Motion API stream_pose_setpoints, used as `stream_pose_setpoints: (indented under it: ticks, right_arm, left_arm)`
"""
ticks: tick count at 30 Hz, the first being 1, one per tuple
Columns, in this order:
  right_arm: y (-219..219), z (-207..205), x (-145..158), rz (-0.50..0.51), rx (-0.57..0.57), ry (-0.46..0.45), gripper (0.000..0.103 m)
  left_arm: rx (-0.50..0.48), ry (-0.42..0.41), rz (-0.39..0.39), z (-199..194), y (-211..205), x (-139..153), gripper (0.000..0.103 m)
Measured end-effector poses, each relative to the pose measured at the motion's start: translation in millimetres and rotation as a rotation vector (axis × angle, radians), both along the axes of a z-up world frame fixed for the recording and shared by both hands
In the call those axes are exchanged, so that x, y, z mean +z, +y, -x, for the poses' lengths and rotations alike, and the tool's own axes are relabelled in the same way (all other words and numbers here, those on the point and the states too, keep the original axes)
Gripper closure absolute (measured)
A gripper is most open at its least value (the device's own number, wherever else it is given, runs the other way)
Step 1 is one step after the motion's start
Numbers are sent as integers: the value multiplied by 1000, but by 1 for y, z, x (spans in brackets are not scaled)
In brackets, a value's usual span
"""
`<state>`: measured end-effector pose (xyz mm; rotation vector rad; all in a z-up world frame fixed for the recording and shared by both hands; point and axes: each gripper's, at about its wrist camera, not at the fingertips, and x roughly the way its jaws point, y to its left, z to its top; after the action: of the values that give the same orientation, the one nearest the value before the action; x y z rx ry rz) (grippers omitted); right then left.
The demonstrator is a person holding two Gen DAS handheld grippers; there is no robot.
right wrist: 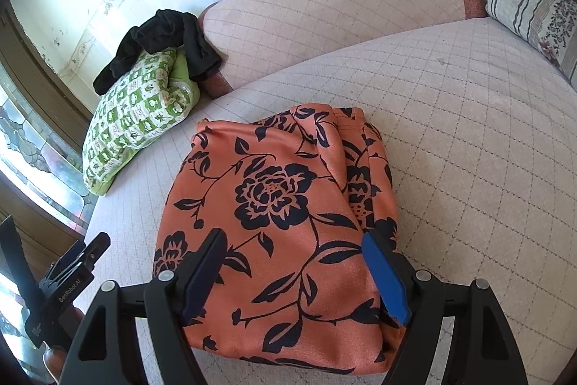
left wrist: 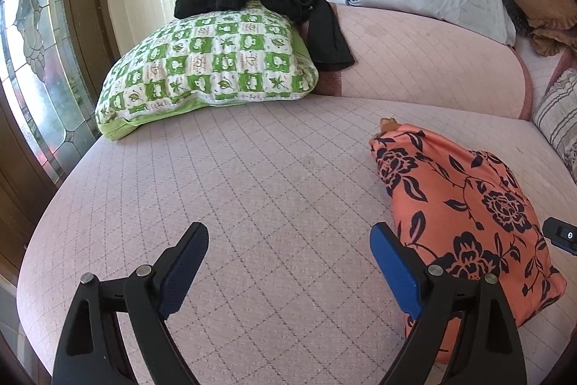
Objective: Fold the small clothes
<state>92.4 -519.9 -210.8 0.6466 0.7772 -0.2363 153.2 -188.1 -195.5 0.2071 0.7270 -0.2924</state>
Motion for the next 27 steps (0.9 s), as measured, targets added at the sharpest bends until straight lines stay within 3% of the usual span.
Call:
stream_pose_setpoints:
  ticks: [20, 22, 25, 27]
  right_arm:
    - [1, -4, 2, 10, 7, -7, 23]
    - [-2, -11, 5, 10, 15, -32, 27]
    - [-13, -26, 15, -29, 34, -112, 41]
    - [-24, -34, 14, -89, 27, -135, 56]
  left_arm:
    - [22, 8, 17, -5, 5, -2, 12]
    - [-2, 53, 40, -9, -2, -7, 12]
    - [-60, 164, 112, -14, -15, -18, 12]
    - [-81, 197, 114, -14, -24, -24, 12]
